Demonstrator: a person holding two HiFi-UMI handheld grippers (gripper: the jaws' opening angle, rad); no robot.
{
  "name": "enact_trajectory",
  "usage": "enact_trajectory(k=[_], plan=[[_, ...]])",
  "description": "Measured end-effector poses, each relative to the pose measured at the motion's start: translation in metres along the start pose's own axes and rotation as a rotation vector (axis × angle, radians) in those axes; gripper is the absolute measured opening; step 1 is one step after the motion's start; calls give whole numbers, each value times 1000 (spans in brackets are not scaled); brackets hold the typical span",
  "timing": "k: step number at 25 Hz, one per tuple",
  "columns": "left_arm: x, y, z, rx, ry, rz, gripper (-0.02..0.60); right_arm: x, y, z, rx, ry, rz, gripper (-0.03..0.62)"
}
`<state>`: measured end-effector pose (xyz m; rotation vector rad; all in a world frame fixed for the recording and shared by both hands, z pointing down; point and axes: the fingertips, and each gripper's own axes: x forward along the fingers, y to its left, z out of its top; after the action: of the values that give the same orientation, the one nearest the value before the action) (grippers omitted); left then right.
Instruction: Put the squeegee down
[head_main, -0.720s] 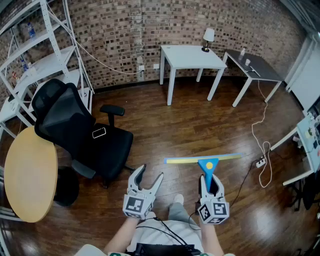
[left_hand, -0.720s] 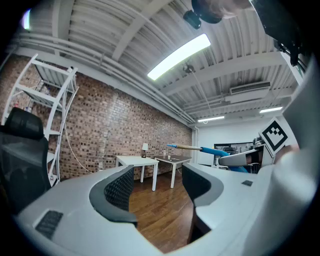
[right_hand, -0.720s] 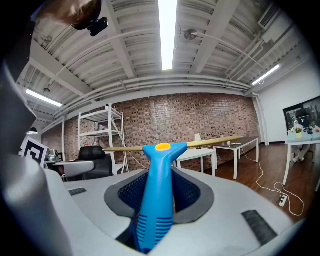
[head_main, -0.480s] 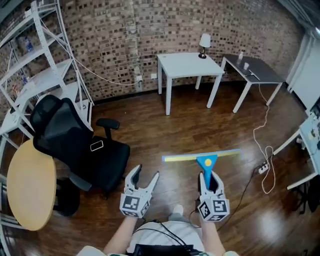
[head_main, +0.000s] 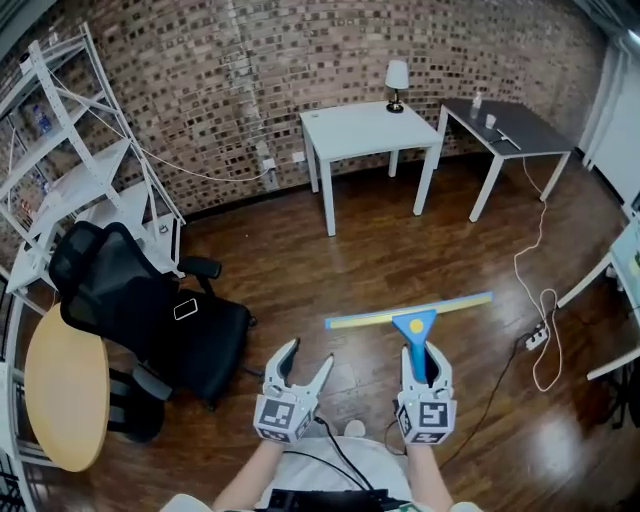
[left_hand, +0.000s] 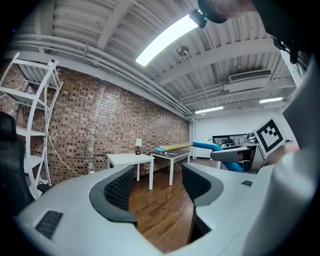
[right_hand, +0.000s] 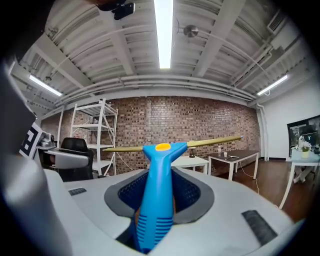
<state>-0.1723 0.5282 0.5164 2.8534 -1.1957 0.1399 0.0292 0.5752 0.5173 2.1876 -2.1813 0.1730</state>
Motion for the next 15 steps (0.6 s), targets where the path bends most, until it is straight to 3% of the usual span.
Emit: enact_trajectory(k=[4, 8, 10, 15], plan=[[27, -8, 11, 33, 30, -26, 290, 32, -10, -11, 69, 16, 40, 152], [61, 37, 9, 8, 11, 35, 290, 81, 6, -22, 55, 37, 96, 152], [87, 59, -2, 18, 17, 29, 290, 107, 7, -23, 41, 39, 110, 152], [172, 106, 7, -17, -3, 17, 290, 191, -34, -20, 40, 62, 72, 152]])
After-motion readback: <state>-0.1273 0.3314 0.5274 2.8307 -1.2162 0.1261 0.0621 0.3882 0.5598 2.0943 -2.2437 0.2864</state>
